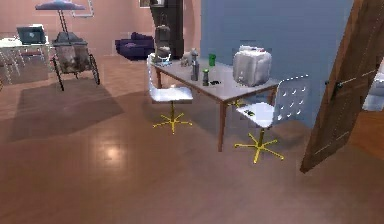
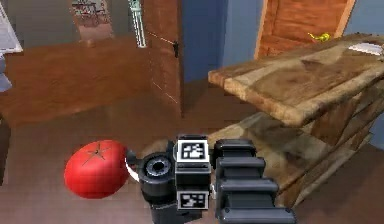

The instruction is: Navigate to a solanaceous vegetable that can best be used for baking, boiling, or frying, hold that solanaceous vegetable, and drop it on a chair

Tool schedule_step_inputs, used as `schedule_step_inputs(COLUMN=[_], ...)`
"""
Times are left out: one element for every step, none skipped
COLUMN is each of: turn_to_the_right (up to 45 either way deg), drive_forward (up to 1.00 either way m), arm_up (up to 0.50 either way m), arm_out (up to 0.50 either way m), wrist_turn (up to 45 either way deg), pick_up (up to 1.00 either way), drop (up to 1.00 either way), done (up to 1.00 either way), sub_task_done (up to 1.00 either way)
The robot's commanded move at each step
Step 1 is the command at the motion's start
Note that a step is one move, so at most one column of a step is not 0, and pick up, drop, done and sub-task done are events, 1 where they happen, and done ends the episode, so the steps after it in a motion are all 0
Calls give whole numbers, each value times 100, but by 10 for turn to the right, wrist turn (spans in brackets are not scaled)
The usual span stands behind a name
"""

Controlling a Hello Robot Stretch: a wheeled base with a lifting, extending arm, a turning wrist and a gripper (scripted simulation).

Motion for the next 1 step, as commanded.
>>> schedule_step_inputs(turn_to_the_right=[150], drive_forward=[0], arm_up=[0], arm_out=[0], wrist_turn=[0], pick_up=[0], drop=[0], done=[0], sub_task_done=[0])
